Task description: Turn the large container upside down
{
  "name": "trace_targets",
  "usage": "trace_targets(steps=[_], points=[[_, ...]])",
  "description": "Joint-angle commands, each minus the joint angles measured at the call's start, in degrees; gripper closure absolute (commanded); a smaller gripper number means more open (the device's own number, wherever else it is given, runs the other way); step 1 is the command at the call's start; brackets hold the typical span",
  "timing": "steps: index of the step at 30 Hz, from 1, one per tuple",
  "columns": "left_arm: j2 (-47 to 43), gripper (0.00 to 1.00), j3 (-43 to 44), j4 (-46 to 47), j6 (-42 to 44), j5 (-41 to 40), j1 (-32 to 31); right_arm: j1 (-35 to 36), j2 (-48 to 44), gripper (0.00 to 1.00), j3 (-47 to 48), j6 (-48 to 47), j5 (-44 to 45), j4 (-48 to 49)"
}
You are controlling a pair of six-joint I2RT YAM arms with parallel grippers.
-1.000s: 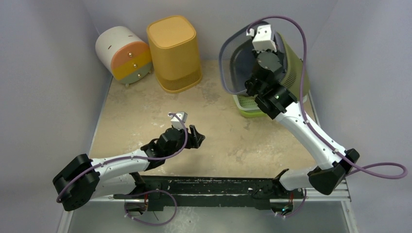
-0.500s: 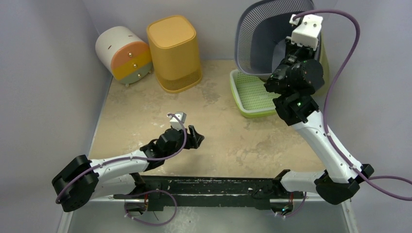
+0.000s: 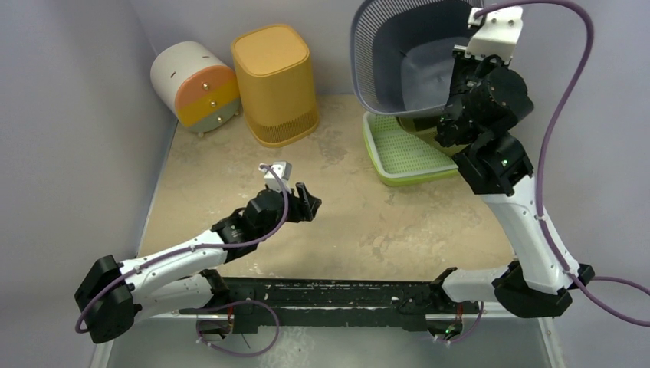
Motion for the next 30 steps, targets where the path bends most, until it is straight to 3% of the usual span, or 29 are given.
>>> trace_targets(steps=[1, 9, 19, 30], points=[[-2.2, 0.37, 5.7, -5.3, 2.6, -3.1, -0.2, -0.2, -2.7, 1.0, 8.1, 8.6, -7.5, 0.7], [-6.2, 0.37, 8.3, -10.3, 2.9, -8.0, -0.2, -0.2, -7.3, 1.0, 6.8, 14.6, -17.5, -1.4], [-15.3, 0.36, 26.4, -30.5, 5.5, -22.4, -0.1, -0.2, -8.4, 1.0, 9.0, 21.6, -34.1, -6.4], [-25.8, 0.36, 34.7, -39.7, 7.0, -35.2, -0.2, -0.2, -6.6, 1.0, 5.9, 27.7, -50.8, -11.7]])
